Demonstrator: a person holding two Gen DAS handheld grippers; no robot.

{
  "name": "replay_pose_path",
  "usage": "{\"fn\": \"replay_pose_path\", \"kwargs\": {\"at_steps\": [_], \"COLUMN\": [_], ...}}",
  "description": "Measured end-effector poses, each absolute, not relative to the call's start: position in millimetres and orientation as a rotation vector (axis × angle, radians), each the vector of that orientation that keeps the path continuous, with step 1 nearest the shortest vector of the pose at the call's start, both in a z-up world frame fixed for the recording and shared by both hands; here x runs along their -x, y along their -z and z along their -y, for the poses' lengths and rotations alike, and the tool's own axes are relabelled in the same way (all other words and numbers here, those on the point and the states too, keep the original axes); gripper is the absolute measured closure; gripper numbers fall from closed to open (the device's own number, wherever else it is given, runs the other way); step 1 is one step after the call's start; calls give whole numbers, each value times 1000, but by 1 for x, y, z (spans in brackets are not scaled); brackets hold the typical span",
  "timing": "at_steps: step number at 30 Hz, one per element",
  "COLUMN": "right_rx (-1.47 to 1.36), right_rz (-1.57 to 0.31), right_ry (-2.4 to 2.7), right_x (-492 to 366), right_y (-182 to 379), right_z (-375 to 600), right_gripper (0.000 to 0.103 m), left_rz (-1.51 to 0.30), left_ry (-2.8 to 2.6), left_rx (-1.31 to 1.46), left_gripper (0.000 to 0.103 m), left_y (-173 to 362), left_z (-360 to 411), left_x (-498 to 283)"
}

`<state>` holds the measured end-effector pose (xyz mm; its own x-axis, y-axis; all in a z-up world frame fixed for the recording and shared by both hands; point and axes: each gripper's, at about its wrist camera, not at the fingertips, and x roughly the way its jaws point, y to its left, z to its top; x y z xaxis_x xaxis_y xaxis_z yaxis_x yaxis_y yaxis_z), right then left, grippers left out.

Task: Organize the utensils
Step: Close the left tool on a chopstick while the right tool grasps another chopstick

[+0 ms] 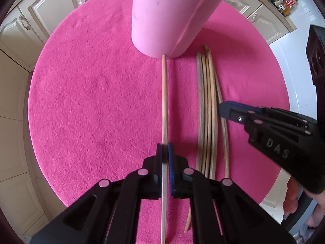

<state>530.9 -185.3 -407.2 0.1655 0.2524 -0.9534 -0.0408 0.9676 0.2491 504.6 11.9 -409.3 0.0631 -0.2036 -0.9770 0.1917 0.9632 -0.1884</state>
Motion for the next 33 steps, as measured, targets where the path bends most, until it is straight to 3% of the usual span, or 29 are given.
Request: {"fn": "replay_pose_path", "kwargs": {"at_steps": [11,33], "right_rx": [-120,-393], "right_rz": [-1427,-1286], "right_ry": [-171,-244], "right_x": [-549,-527], "right_y": [410,363], "right_z": [172,247], "right_gripper": [95,97], "left_rz": [-1543,-1241], "left_ry": [287,266], "left_rx": [-11,17], "left_gripper": [97,98], "left_y": [419,343], "left_z": [15,-25], "left_x": [-548,-500]}}
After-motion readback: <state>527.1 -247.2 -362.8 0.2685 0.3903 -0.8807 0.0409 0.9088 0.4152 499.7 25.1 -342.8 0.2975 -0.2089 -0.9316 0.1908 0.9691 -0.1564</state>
